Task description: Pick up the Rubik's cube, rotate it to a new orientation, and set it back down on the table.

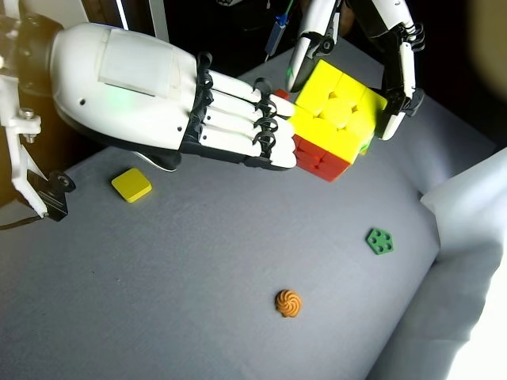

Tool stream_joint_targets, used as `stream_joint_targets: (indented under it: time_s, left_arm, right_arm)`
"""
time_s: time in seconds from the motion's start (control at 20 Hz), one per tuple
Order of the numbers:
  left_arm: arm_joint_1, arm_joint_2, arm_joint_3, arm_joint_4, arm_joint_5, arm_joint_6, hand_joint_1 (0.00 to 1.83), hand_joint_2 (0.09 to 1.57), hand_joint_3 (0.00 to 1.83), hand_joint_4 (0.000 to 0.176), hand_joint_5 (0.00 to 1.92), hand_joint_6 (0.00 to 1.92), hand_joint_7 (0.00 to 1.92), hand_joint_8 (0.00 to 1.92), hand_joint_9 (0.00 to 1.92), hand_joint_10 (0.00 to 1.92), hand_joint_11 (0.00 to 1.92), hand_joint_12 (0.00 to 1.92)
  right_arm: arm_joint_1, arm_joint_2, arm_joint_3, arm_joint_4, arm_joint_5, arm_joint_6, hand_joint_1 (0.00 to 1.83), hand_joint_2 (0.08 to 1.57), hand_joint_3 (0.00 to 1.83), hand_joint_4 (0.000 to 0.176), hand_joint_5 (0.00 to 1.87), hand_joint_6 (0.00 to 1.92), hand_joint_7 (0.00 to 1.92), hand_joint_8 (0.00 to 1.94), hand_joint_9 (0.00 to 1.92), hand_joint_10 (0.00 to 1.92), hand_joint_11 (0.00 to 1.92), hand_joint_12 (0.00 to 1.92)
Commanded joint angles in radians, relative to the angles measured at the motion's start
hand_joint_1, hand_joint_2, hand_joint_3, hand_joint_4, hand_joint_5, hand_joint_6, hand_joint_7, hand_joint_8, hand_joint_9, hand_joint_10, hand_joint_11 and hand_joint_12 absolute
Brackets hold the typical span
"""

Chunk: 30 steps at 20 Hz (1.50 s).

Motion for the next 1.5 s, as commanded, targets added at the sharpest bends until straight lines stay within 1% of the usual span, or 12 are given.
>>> stream_joint_targets:
  time_s: [0.0, 0.25, 0.35, 0.4, 0.45, 0.55, 0.9, 0.95, 1.0, 1.1, 1.25, 1.45]
  left_arm:
    - [-0.023, 0.002, 0.001, 0.1, 0.005, -0.024, 1.07, 1.37, 0.01, 0.0, 0.54, 1.54, 0.58, 1.82, 0.55, 1.87, 0.64, 1.92]
    - [-0.025, 0.002, 0.001, 0.1, 0.005, -0.024, 1.1, 1.34, 0.0, 0.0, 0.56, 1.49, 0.68, 1.67, 0.62, 1.67, 0.59, 1.92]
    - [-0.026, 0.002, 0.001, 0.1, 0.005, -0.024, 1.1, 1.33, 0.0, 0.0, 0.6, 1.44, 0.65, 1.73, 0.59, 1.79, 0.64, 1.92]
    - [-0.026, 0.002, 0.001, 0.1, 0.005, -0.024, 0.91, 1.35, 0.01, 0.0, 0.58, 1.6, 0.6, 1.75, 0.59, 1.86, 0.71, 1.92]
    - [-0.026, 0.002, 0.001, 0.1, 0.005, -0.023, 1.04, 1.35, 0.02, 0.0, 0.57, 1.53, 0.6, 1.78, 0.59, 1.89, 0.72, 1.92]
    - [-0.026, 0.002, 0.001, 0.1, 0.005, -0.023, 1.05, 1.37, 0.01, 0.0, 0.52, 1.6, 0.6, 1.75, 0.56, 1.76, 0.59, 1.92]
    - [-0.026, 0.002, -0.001, 0.1, 0.005, -0.018, 1.08, 1.34, 0.0, 0.0, 0.58, 1.5, 0.64, 1.7, 0.58, 1.78, 0.67, 1.92]
    - [-0.026, 0.002, -0.001, 0.099, 0.005, -0.018, 0.85, 1.34, 0.0, 0.066, 0.59, 1.6, 0.61, 1.63, 0.59, 1.74, 0.62, 1.92]
    - [-0.026, 0.002, -0.001, 0.098, 0.005, -0.018, 1.04, 1.35, 0.01, 0.0, 0.56, 1.52, 0.63, 1.73, 0.58, 1.78, 0.6, 1.92]
    - [-0.027, 0.002, -0.002, 0.098, 0.005, -0.018, 1.06, 1.38, 0.01, 0.0, 0.5, 1.59, 0.59, 1.8, 0.61, 1.79, 0.67, 1.92]
    - [-0.027, 0.002, -0.002, 0.096, 0.005, -0.018, 1.11, 1.31, 0.0, 0.0, 0.63, 1.42, 0.69, 1.63, 0.61, 1.76, 0.68, 1.92]
    - [-0.027, 0.002, -0.001, 0.095, 0.005, -0.015, 1.05, 1.37, 0.01, 0.0, 0.52, 1.6, 0.6, 1.76, 0.56, 1.78, 0.61, 1.92]
  right_arm:
    - [0.008, -0.001, -0.008, 0.036, 0.048, 0.001, 1.51, 1.01, 0.01, 0.0, 0.0, 0.0, 0.0, 0.0, 0.0, 0.0, 0.0, 0.0]
    - [-0.012, 0.0, -0.009, 0.027, 0.047, 0.019, 1.52, 1.03, 0.01, 0.0, 0.0, 0.0, 0.0, 0.0, 0.0, 0.0, 0.0, 0.0]
    - [-0.024, 0.001, -0.009, 0.027, 0.045, 0.027, 1.51, 1.02, 0.01, 0.0, 0.0, 0.0, 0.0, 0.0, 0.0, 0.0, 0.0, 0.0]
    - [-0.036, 0.0, -0.009, 0.027, 0.039, 0.028, 1.53, 1.02, 0.01, 0.0, 0.0, 0.0, 0.0, 0.0, 0.0, 0.0, 0.0, 0.0]
    - [-0.042, 0.0, -0.009, 0.027, 0.035, 0.028, 1.52, 1.03, 0.01, 0.0, 0.0, 0.0, 0.0, 0.0, 0.0, 0.0, 0.0, 0.0]
    - [-0.052, -0.002, -0.009, 0.027, 0.032, 0.028, 1.5, 1.01, 0.0, 0.0, 0.0, 0.0, 0.0, 0.0, 0.0, 0.0, 0.0, 0.0]
    - [-0.07, -0.016, -0.007, 0.027, 0.006, 0.019, 1.5, 1.02, 0.0, 0.0, 0.0, 0.0, 0.0, 0.0, 0.0, 0.0, 0.0, 0.0]
    - [-0.07, -0.023, -0.004, 0.027, 0.0, 0.016, 1.48, 1.01, 0.0, 0.0, 0.0, 0.0, 0.0, 0.0, 0.0, 0.0, 0.0, 0.0]
    - [-0.072, -0.033, 0.002, 0.028, -0.004, 0.016, 1.48, 1.01, 0.0, 0.0, 0.0, 0.0, 0.0, 0.0, 0.0, 0.0, 0.0, 0.0]
    - [-0.084, -0.059, 0.021, 0.028, -0.021, 0.017, 1.47, 1.01, 0.0, 0.0, 0.0, 0.0, 0.0, 0.0, 0.0, 0.0, 0.0, 0.0]
    - [-0.09, -0.091, 0.049, 0.03, -0.038, 0.017, 1.47, 1.0, 0.0, 0.0, 0.0, 0.0, 0.0, 0.0, 0.0, 0.0, 0.0, 0.0]
    - [-0.09, -0.137, 0.078, 0.034, -0.056, 0.016, 1.48, 1.0, 0.0, 0.0, 0.0, 0.0, 0.0, 0.0, 0.0, 0.0, 0.0, 0.0]
